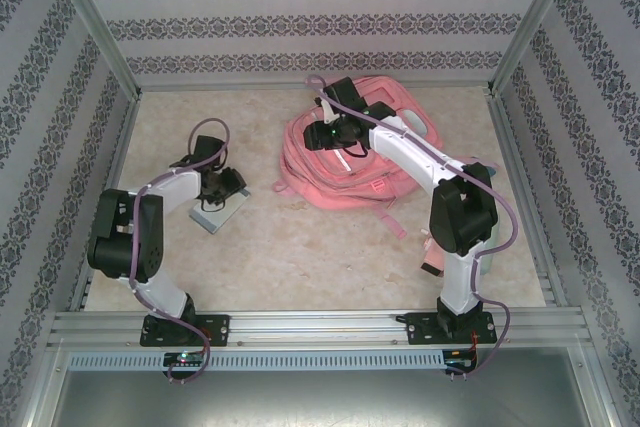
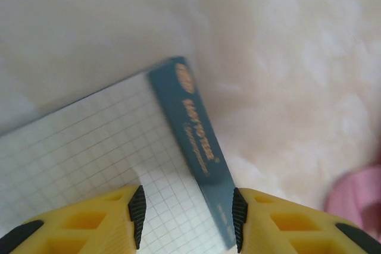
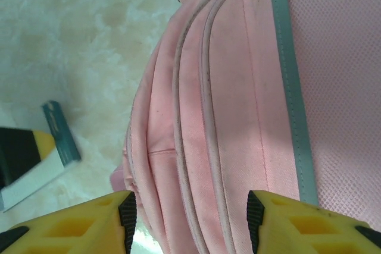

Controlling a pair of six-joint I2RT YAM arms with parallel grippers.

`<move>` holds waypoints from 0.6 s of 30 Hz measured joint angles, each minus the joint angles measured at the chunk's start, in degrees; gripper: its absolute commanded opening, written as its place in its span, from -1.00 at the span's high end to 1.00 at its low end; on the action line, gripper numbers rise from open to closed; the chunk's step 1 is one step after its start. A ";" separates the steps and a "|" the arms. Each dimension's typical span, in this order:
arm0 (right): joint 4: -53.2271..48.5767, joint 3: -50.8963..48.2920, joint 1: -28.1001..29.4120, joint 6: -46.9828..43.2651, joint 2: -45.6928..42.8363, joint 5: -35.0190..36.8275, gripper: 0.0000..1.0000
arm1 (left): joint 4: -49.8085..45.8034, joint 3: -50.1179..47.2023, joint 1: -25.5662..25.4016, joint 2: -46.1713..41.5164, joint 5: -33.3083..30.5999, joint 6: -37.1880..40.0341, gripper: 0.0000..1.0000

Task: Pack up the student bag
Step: Rotate the book at the middle-left of the table.

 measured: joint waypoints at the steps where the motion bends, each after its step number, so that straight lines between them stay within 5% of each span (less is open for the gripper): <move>1: 0.20 0.02 0.11 0.22 0.00 -0.31 -0.05 | 0.63 -1.01 -1.36 -0.74 0.39 -0.68 0.10; 7: 1.25 0.31 1.33 2.47 0.11 -2.69 -0.04 | 0.76 -5.46 -5.99 -5.40 1.62 -3.76 0.08; 18: 4.48 1.05 9.27 7.41 4.87 -6.75 -0.01 | -6.82 -3.23 -1.88 -11.98 -2.03 -1.29 0.06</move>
